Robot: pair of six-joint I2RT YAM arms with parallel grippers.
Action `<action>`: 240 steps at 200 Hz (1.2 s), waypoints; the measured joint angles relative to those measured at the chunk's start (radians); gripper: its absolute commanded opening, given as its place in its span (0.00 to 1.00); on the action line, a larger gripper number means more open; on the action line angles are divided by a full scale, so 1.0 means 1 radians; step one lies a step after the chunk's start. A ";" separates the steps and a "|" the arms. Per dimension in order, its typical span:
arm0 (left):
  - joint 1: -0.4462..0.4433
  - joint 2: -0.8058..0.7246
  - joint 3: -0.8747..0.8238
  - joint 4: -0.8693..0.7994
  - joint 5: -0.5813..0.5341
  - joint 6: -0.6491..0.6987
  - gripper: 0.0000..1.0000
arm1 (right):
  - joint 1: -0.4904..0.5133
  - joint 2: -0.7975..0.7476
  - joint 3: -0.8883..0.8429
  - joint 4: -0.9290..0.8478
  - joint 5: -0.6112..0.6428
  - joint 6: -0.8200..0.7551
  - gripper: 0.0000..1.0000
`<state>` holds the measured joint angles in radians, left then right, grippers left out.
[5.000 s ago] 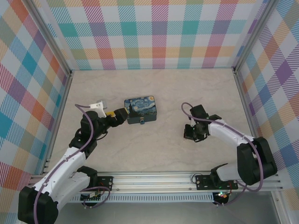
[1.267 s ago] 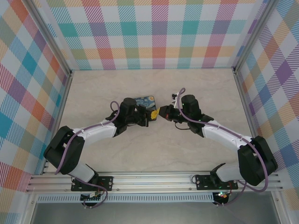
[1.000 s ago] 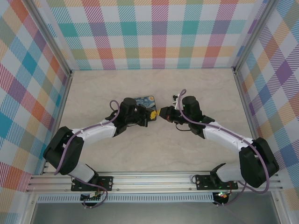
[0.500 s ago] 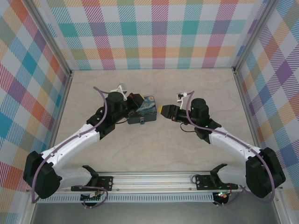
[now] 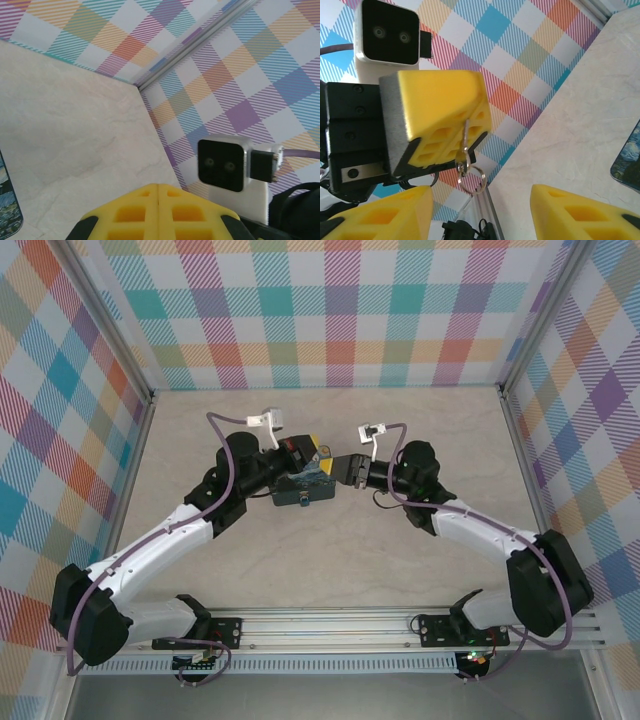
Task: Unlock the padlock with the key
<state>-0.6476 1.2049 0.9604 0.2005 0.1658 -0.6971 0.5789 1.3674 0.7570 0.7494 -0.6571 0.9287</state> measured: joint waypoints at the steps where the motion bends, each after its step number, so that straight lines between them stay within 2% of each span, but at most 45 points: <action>1: 0.000 0.000 0.000 0.000 0.001 0.000 0.00 | 0.000 0.001 0.000 0.000 0.000 0.000 0.52; 55: 0.000 0.000 0.000 0.016 0.010 0.000 0.00 | 0.012 0.032 0.018 0.058 -0.010 0.035 0.44; 112: 0.000 0.000 0.000 0.016 0.010 0.000 0.00 | 0.012 0.033 0.022 0.080 -0.010 0.054 0.30; 183: 0.000 0.000 0.000 0.016 0.010 0.000 0.00 | 0.012 0.050 0.037 0.080 -0.010 0.059 0.23; 240: 0.000 0.000 0.000 0.016 0.010 -0.001 0.00 | 0.012 0.056 0.038 0.080 -0.010 0.059 0.13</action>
<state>-0.6476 1.2049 0.9604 0.2165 0.1757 -0.6979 0.5907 1.4239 0.7952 0.8299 -0.6666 0.9874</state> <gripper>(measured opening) 0.051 0.155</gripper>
